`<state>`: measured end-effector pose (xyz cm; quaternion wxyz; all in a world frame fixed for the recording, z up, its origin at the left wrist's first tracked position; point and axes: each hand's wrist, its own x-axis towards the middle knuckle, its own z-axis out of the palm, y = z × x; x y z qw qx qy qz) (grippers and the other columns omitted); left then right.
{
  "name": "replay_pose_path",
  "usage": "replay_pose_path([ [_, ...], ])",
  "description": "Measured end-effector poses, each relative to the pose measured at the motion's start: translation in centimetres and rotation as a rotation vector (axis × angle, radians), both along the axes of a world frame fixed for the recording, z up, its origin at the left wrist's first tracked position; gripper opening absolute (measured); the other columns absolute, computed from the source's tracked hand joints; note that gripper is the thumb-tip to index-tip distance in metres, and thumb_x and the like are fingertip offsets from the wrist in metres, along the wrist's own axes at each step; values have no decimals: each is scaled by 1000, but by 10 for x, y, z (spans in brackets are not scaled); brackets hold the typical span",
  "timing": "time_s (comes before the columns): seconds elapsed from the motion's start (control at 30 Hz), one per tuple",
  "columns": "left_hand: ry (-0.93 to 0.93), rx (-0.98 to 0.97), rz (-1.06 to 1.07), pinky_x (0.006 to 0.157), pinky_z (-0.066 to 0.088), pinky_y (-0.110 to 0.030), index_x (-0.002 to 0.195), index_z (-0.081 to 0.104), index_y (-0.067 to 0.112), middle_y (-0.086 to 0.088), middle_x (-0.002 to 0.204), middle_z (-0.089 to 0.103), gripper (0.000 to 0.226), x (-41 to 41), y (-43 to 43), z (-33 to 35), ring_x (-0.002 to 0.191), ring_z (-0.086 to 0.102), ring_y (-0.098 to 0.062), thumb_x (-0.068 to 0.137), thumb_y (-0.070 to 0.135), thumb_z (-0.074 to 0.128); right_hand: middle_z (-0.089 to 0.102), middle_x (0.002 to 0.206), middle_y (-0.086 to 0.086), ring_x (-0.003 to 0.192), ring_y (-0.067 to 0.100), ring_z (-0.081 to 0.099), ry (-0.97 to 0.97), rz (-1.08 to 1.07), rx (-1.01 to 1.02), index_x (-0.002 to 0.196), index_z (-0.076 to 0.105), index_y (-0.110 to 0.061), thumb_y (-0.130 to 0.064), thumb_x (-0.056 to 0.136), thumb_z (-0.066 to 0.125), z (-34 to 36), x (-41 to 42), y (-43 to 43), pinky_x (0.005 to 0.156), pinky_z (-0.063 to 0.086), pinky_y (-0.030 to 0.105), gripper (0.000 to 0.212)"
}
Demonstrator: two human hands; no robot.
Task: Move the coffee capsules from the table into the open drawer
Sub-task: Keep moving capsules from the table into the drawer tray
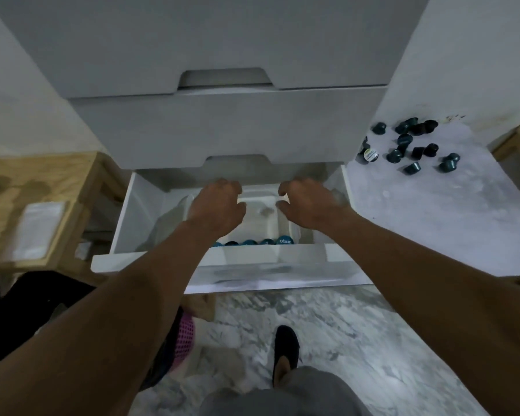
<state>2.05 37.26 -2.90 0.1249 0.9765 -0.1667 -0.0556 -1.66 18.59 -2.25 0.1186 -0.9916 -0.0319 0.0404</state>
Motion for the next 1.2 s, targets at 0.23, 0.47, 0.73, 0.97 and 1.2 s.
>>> replay_pose_path([
  [0.23,-373,-63,-163,85,45,-41,119,53,4,-18,117,55,36,-59,-10,41,104,53,-35,89,22,53,57,115,22,108,39,53,-261,-271,31,114,56,-1,-27,88,53,28,-64,-7,86,50,44,36],
  [0.47,-535,-66,-304,79,47,-42,111,56,4,-17,107,59,30,-100,-44,65,94,57,-34,86,19,53,52,129,17,120,34,47,-394,-389,1,131,47,-9,-36,92,52,49,-131,-42,97,43,43,47],
  [0.73,-609,-75,-443,68,51,-40,106,60,2,-18,100,62,31,-123,-116,83,86,60,-36,78,15,62,56,121,15,113,33,49,-460,-441,-13,121,53,-6,-32,93,53,67,-177,-106,94,40,38,39],
  [0.97,-572,-111,-455,65,49,-38,103,59,2,-16,99,61,25,-135,-219,79,85,59,-33,82,15,60,55,125,15,116,32,49,-444,-438,2,126,51,-7,-32,94,51,63,-191,-203,95,41,37,40],
  [1.2,-456,-144,-369,72,46,-35,117,52,6,-11,113,55,29,-148,-327,63,99,54,-28,91,20,49,52,128,14,117,30,50,-344,-411,24,127,50,-10,-33,95,51,55,-193,-316,94,43,38,40],
])
